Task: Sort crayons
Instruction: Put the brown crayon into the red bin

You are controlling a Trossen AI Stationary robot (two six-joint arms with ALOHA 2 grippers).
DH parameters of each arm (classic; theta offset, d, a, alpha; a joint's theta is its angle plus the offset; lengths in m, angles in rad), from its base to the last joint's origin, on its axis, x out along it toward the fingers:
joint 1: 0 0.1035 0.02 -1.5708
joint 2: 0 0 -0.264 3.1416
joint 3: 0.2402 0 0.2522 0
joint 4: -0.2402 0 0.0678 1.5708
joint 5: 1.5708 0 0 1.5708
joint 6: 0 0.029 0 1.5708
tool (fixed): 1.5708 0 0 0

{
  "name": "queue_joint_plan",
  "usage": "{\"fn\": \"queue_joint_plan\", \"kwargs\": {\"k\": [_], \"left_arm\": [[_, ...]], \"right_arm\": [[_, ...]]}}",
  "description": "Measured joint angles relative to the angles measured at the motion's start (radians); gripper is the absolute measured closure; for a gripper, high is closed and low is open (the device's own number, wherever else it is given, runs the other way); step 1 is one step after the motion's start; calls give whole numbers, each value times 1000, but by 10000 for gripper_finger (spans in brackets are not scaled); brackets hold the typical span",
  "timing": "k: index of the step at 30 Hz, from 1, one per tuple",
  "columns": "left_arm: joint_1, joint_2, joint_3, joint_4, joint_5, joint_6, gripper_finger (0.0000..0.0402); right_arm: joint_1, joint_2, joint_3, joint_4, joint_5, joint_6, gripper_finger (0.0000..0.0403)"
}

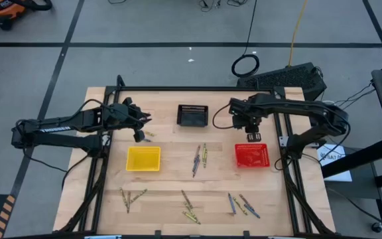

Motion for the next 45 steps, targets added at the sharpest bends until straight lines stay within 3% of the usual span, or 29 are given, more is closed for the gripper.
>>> {"fn": "queue_joint_plan", "kwargs": {"k": [14,25,30,40,45], "left_arm": [[0,0,0,-31,0,1,318],[0,0,0,-29,0,0,318],[0,0,0,-26,0,0,318],[0,0,0,-18,0,0,318],[0,0,0,-19,0,0,318]], "right_arm": [[1,37,-158,103,0,-2,300],[1,37,-291,286,3,-61,300],[-1,37,-325,327,83,-83,300],[-31,33,-370,412,70,-69,301],[-46,34,-371,414,14,-55,325]]}}
